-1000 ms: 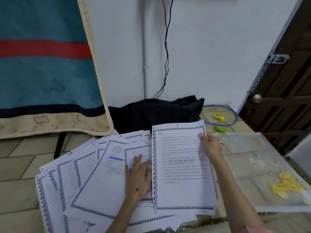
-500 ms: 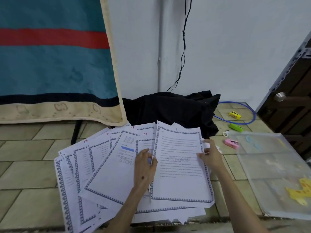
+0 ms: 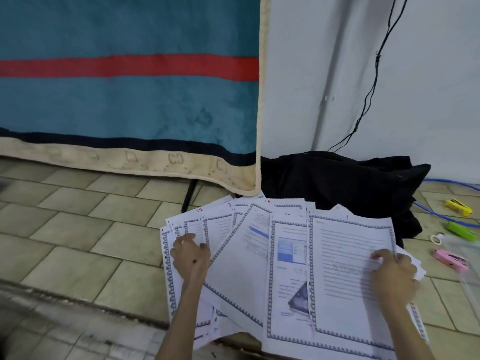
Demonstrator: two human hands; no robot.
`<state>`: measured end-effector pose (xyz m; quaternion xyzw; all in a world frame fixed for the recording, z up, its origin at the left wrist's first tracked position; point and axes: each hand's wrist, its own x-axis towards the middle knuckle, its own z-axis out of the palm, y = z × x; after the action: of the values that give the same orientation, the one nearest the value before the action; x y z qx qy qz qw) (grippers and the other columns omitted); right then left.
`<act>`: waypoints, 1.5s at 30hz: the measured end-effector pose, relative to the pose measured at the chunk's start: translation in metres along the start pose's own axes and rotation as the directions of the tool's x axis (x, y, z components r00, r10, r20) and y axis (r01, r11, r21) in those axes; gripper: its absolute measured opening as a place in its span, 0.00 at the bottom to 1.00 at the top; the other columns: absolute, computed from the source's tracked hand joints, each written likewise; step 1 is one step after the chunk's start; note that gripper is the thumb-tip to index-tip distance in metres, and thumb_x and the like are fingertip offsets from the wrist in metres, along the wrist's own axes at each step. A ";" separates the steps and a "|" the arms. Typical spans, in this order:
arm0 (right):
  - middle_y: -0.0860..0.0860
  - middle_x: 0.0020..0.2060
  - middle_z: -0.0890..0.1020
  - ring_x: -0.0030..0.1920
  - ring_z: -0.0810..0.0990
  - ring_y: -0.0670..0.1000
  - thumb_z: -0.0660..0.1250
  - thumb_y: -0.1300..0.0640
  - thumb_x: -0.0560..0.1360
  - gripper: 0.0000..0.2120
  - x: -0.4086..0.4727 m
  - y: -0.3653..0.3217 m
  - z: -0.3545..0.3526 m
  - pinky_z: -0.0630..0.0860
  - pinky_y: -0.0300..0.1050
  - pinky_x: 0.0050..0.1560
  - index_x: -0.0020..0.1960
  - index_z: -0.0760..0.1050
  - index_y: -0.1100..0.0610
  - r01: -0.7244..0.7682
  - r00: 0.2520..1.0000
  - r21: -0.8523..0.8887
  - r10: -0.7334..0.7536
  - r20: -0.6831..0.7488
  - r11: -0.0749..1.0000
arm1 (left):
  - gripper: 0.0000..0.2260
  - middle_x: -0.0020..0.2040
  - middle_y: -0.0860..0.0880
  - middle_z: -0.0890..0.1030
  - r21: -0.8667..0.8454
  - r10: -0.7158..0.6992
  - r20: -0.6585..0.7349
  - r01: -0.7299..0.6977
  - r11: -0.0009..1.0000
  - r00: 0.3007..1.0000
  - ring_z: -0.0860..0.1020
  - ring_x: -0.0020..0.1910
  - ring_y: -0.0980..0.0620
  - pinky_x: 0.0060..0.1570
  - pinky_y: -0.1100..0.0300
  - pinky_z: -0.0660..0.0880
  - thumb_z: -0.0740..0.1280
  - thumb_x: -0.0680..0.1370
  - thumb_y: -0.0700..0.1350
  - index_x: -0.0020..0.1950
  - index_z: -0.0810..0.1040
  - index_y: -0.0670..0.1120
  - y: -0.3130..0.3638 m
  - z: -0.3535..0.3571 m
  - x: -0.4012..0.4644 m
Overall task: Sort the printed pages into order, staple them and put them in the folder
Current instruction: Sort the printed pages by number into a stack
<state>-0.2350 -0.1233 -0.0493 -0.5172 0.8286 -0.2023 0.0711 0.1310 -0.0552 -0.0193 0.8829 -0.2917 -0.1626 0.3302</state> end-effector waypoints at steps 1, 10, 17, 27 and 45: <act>0.65 0.59 0.70 0.61 0.68 0.66 0.62 0.69 0.72 0.13 -0.001 -0.001 0.002 0.64 0.60 0.60 0.53 0.77 0.58 -0.016 1.000 -0.002 0.016 -0.004 1.000 | 0.20 0.66 0.39 0.70 0.027 -0.008 0.021 0.007 1.000 1.000 0.66 0.66 0.39 0.61 0.47 0.68 0.65 0.76 0.42 0.67 0.70 0.42 -0.001 0.000 0.001; 0.63 0.69 0.64 0.69 0.57 0.61 0.63 0.70 0.71 0.12 -0.012 -0.002 0.011 0.55 0.69 0.63 0.51 0.77 0.58 0.024 0.986 -0.024 -0.027 -0.163 0.999 | 0.19 0.57 0.39 0.78 -0.008 -0.116 0.008 0.116 0.993 0.993 0.76 0.57 0.39 0.57 0.46 0.72 0.66 0.73 0.43 0.63 0.72 0.39 -0.007 -0.001 0.027; 0.62 0.58 0.77 0.58 0.71 0.61 0.60 0.66 0.77 0.14 -0.061 -0.105 0.006 0.66 0.51 0.58 0.61 0.75 0.62 0.358 0.928 0.376 -0.369 -0.046 0.855 | 0.14 0.60 0.40 0.78 -0.246 -0.013 0.104 0.038 0.968 0.995 0.77 0.57 0.41 0.54 0.57 0.71 0.61 0.78 0.38 0.62 0.74 0.37 0.000 -0.010 0.039; 0.44 0.76 0.42 0.75 0.34 0.48 0.27 0.30 0.65 0.41 -0.128 -0.166 0.064 0.30 0.53 0.71 0.76 0.45 0.39 0.783 0.497 0.103 -0.716 0.491 0.614 | 0.15 0.58 0.41 0.79 -0.373 -0.092 0.185 0.156 0.915 0.978 0.78 0.57 0.43 0.57 0.54 0.74 0.67 0.76 0.39 0.62 0.75 0.38 -0.018 -0.012 0.048; 0.42 0.77 0.46 0.72 0.34 0.41 0.22 0.30 0.65 0.43 -0.124 -0.156 0.067 0.30 0.48 0.72 0.75 0.50 0.39 0.719 0.561 0.151 -0.695 0.449 0.678 | 0.09 0.56 0.39 0.77 -0.319 0.028 0.061 -0.007 0.948 0.998 0.76 0.55 0.46 0.62 0.54 0.69 0.65 0.77 0.43 0.48 0.80 0.39 -0.016 -0.016 0.044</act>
<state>-0.0276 -0.0910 -0.0577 -0.8395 0.5123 -0.0612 0.1703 0.1793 -0.0653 -0.0229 0.8097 -0.2800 -0.2329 0.4601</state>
